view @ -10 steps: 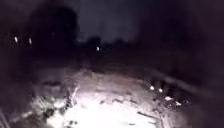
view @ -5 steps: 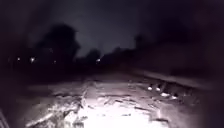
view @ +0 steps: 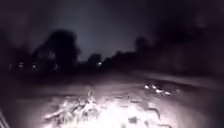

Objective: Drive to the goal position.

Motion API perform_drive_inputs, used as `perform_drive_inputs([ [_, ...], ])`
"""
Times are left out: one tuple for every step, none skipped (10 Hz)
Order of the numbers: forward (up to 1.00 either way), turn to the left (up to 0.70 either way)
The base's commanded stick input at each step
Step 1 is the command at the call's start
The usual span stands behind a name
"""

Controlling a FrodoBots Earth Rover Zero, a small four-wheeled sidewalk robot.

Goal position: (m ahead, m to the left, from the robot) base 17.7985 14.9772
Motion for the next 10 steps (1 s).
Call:
perform_drive_inputs([
  [-0.7, 0.0],
  [-0.7, 0.0],
  [-0.7, 0.0],
  [-0.7, 0.0],
  [-0.7, 0.0],
  [-0.53, 0.0],
  [0.0, 0.0],
  [0.0, 0.0],
  [0.0, 0.0],
  [0.0, 0.0],
])
